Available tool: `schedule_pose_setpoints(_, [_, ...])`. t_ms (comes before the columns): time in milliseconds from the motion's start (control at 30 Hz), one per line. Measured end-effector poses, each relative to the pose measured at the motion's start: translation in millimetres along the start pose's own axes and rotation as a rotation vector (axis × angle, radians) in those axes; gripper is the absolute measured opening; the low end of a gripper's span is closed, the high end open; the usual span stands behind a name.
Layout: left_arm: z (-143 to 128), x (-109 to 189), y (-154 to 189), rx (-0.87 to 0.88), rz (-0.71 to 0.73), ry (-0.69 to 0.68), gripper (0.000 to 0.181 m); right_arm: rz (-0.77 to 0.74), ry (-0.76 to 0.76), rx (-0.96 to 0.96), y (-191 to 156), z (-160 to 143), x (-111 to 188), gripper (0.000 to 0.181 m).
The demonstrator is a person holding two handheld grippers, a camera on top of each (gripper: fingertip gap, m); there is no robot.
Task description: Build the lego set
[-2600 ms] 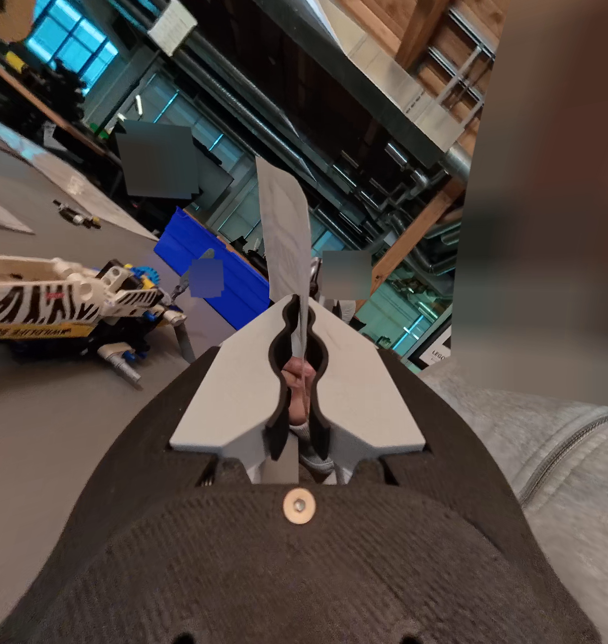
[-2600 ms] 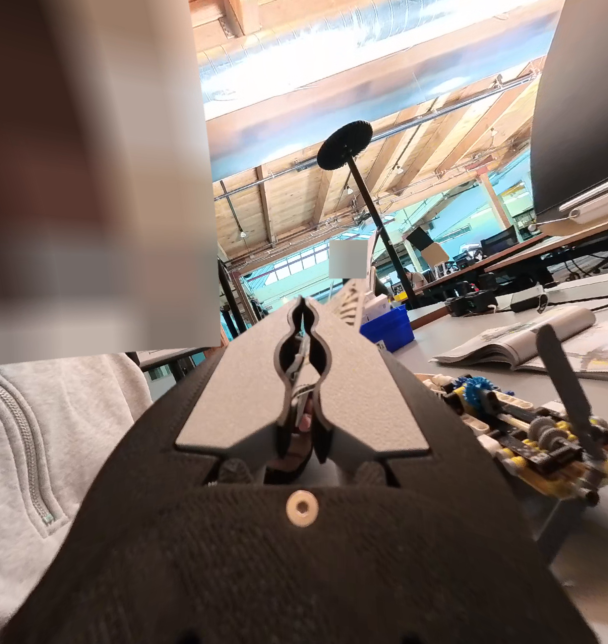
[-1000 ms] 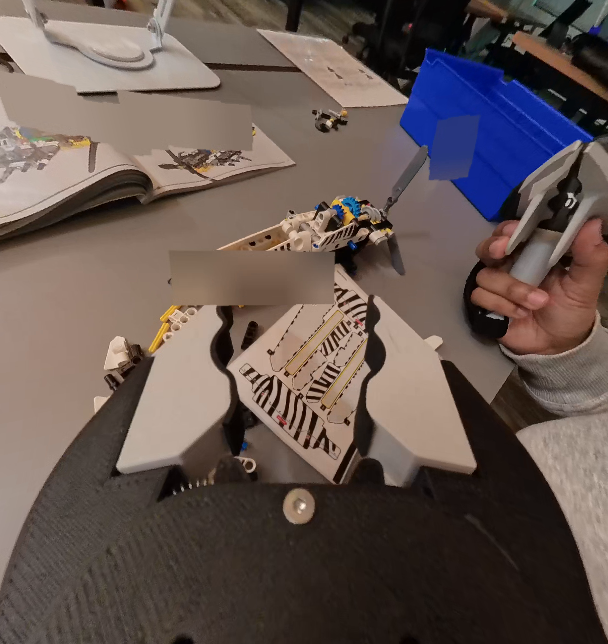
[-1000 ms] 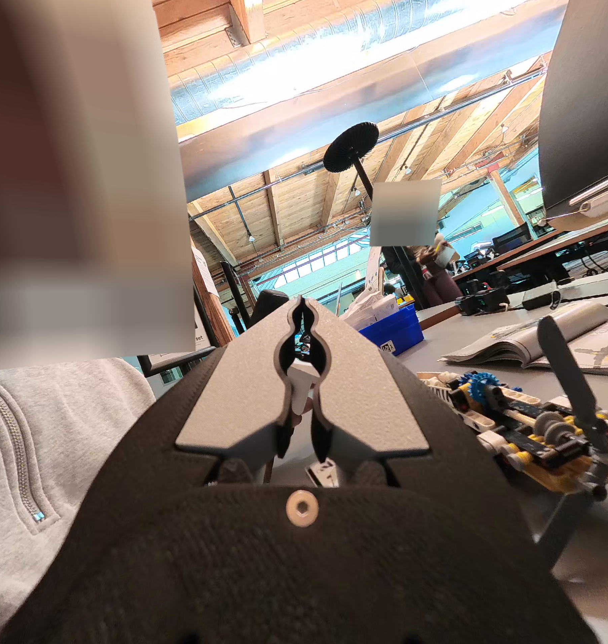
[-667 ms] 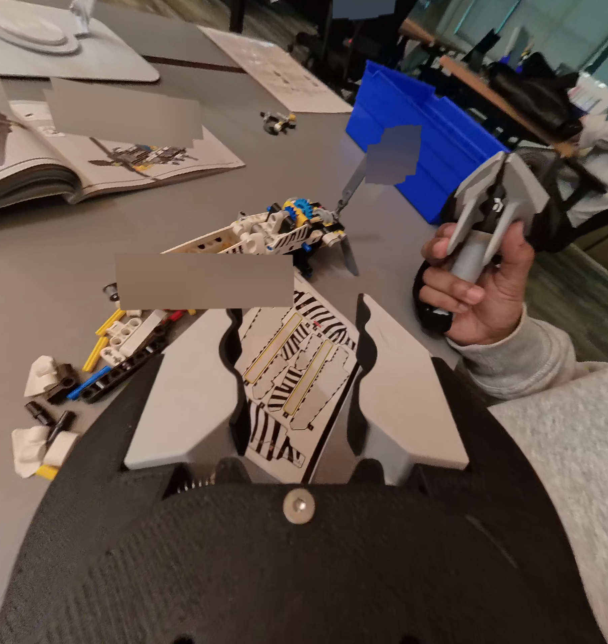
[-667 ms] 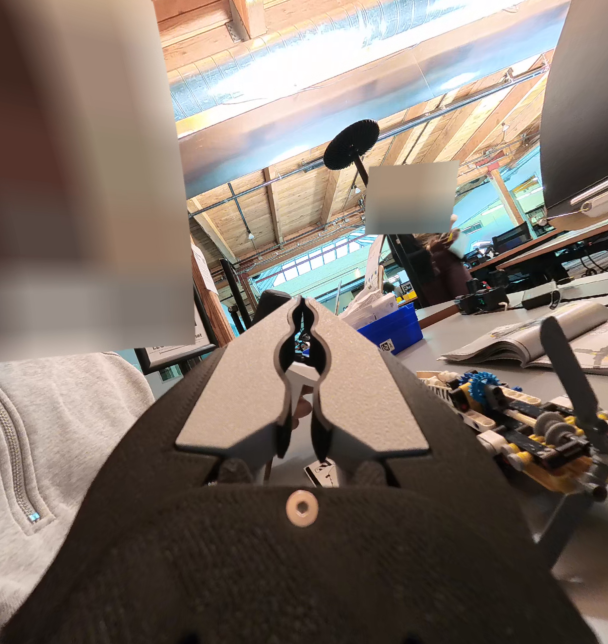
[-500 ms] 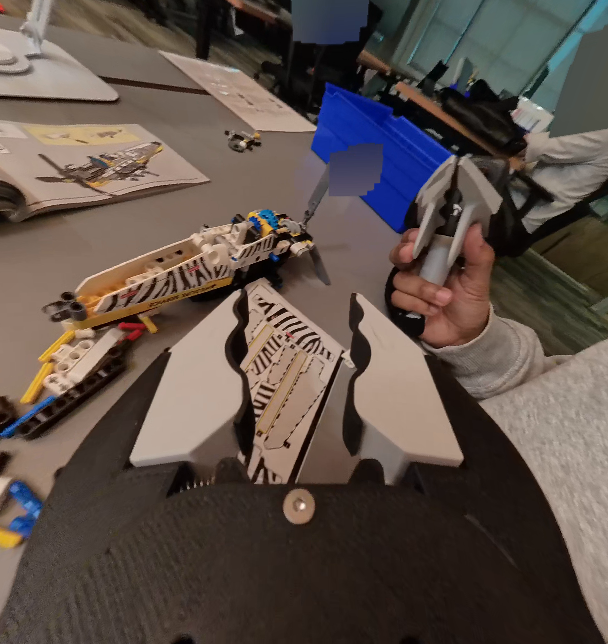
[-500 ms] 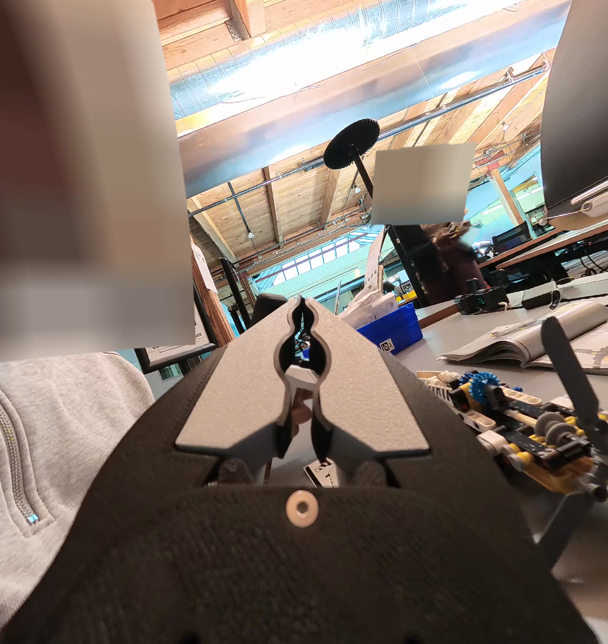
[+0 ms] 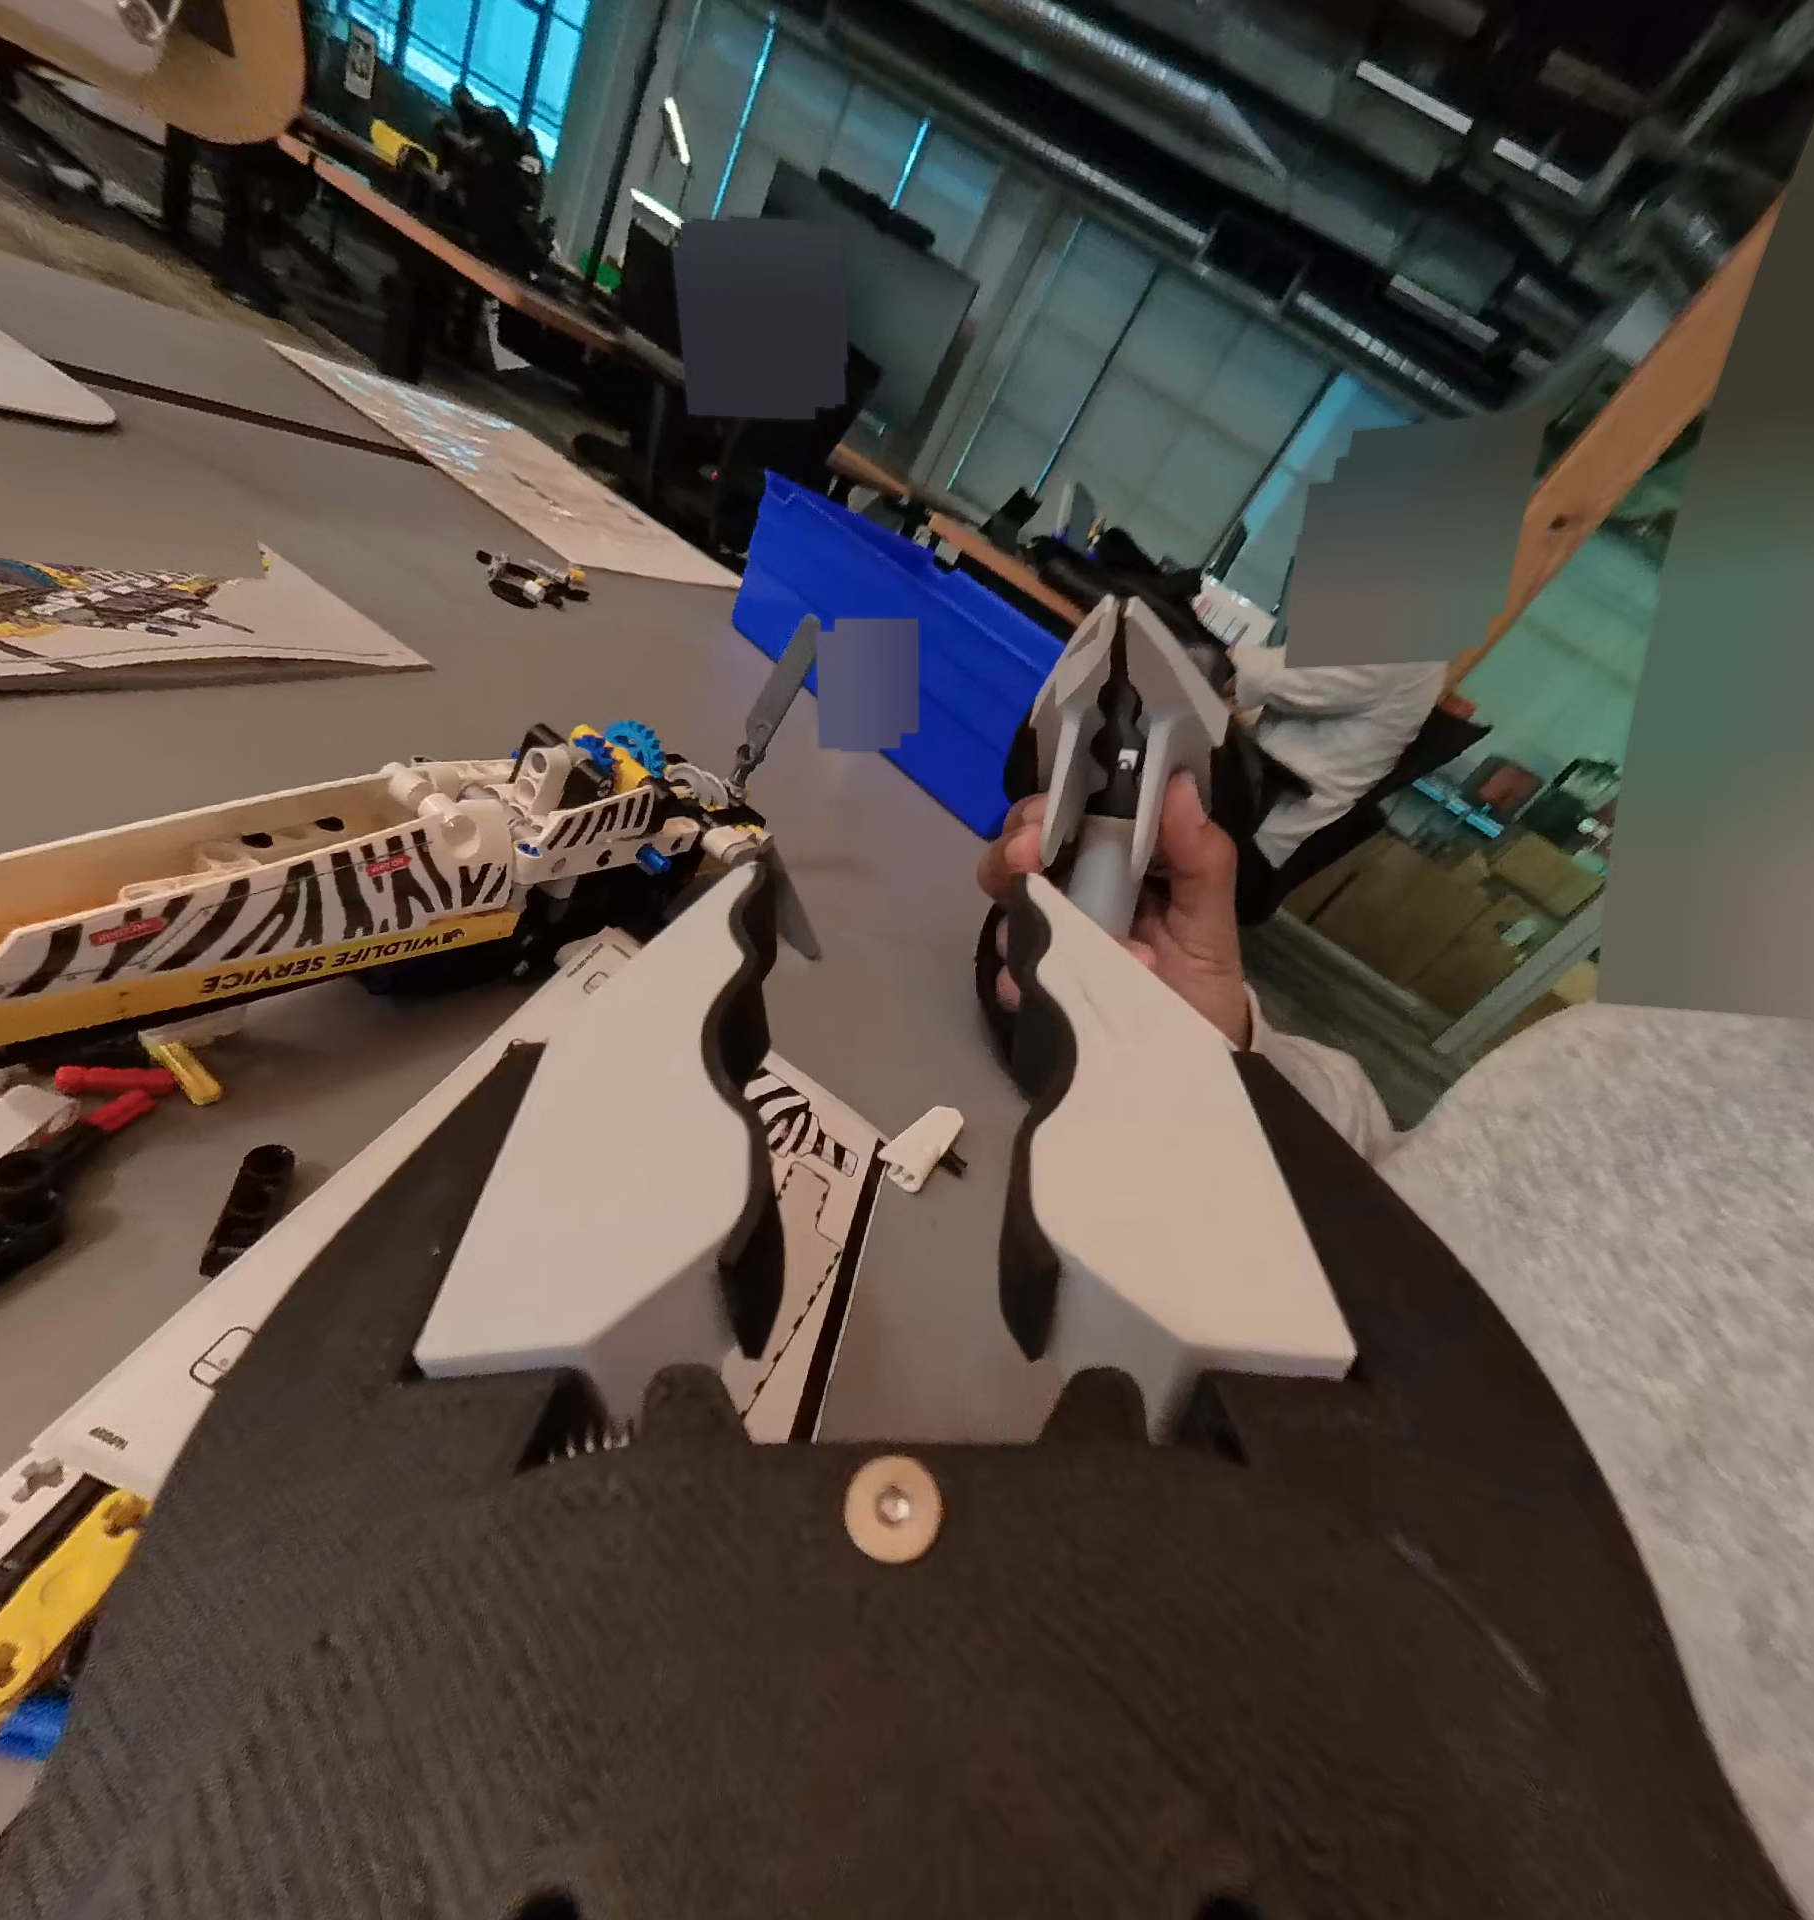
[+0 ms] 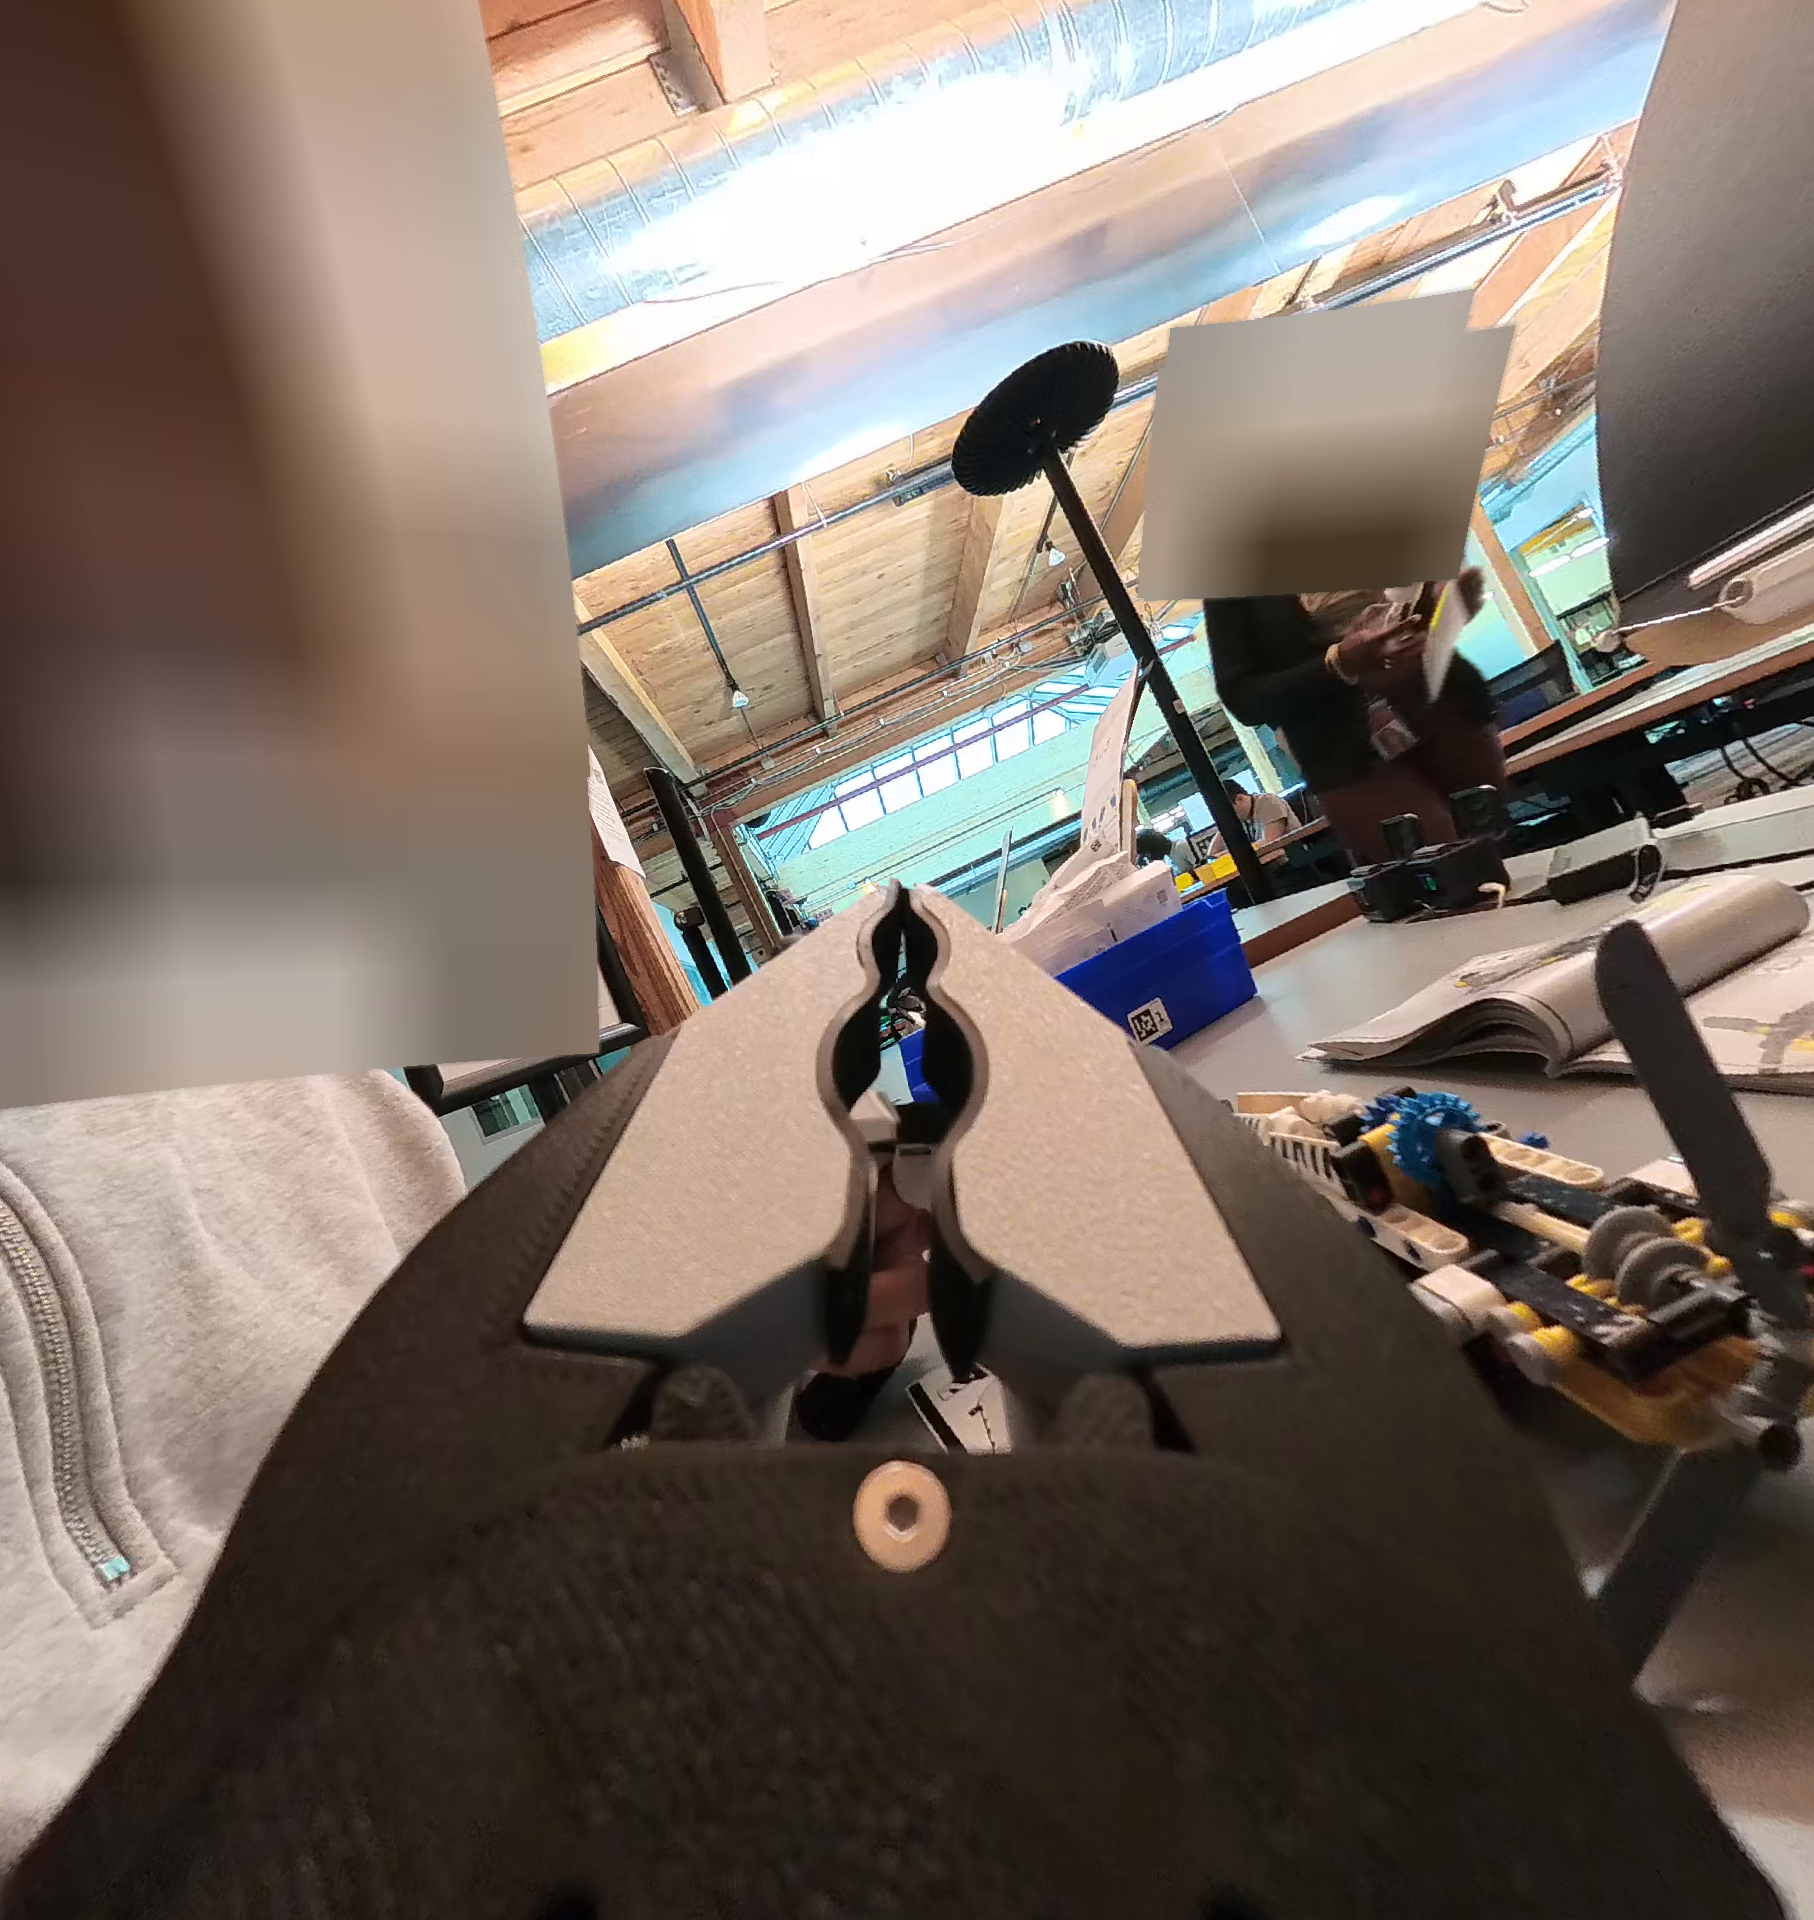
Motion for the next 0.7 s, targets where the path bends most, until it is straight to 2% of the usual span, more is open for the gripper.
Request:
schedule_pose_setpoints(233, [6.7,7.1,-6.1,0.110,-0.060,0.076,0.041,-0.008,-0.015,-0.001,1.3,-2.3,-1.8,0.000])
schedule_pose_setpoints(700, [6.6,7.0,-2.0,0.073,-0.060,0.076,0.037,-0.014,-0.012,-0.016,3.1,-2.3,-1.6,0.000])
Point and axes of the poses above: each gripper's, where its closed fingertips meet, x back along the fingers, z out of its top, y = z × x across the jaws, the point moved 3 cm from there along x, back along the fingers, and after that the axes turned 3 degrees about -x, right-handed, at the moved point
